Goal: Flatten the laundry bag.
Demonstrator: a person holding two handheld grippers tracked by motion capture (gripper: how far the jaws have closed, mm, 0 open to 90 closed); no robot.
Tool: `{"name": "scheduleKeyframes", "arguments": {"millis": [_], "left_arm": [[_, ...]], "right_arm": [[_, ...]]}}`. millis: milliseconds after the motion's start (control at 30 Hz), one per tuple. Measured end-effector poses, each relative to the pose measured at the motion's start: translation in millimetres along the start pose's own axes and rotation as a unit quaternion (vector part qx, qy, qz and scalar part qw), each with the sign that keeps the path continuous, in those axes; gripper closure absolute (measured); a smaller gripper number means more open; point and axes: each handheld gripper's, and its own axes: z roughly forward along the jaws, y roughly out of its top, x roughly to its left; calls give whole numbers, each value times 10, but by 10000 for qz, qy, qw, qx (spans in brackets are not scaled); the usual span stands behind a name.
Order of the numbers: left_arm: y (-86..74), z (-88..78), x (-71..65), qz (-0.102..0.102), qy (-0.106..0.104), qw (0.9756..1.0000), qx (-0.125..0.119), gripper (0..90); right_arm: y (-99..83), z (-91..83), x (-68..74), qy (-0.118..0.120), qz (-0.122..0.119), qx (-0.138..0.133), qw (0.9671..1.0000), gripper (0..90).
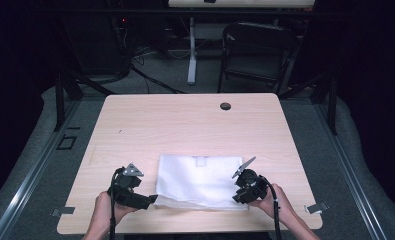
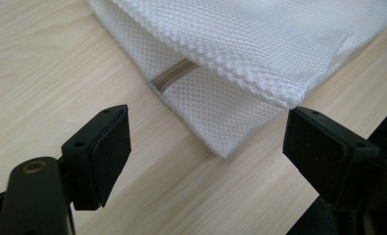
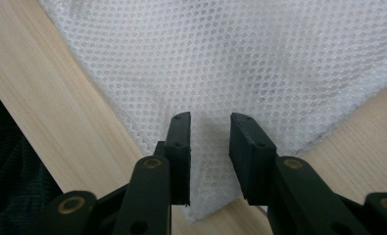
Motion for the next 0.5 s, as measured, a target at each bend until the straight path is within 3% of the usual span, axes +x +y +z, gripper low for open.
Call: {"name": "scheduleKeyframes", "arguments": {"millis": [167, 267, 300, 333, 433, 467, 500], "left_arm": [[-44, -37, 31, -43, 30, 10000, 63, 172], [-31, -59, 24, -54, 34, 10000, -64, 161], [-31, -59, 24, -54, 34, 10000, -64, 160], [-14, -50, 4, -3, 12, 10000, -69, 156], [48, 10, -71, 138, -78, 9998, -116, 156], [79, 33, -94, 213, -96, 9997, -92, 151], [108, 62, -122, 253, -113, 9996, -101, 151]], "right_arm": [[-15, -43, -35, 9, 66, -77, 9999, 573], [-11, -62, -54, 26, 90, -71, 9999, 455], [-11, -62, -54, 26, 90, -71, 9999, 455], [-10, -69, -56, 61, 176, -217, 9996, 372], [-6, -87, -57, 76, 212, -245, 9994, 301], [-10, -100, -50, 72, 230, -291, 9993, 228], [-10, -100, -50, 72, 230, -291, 9993, 228]]}}
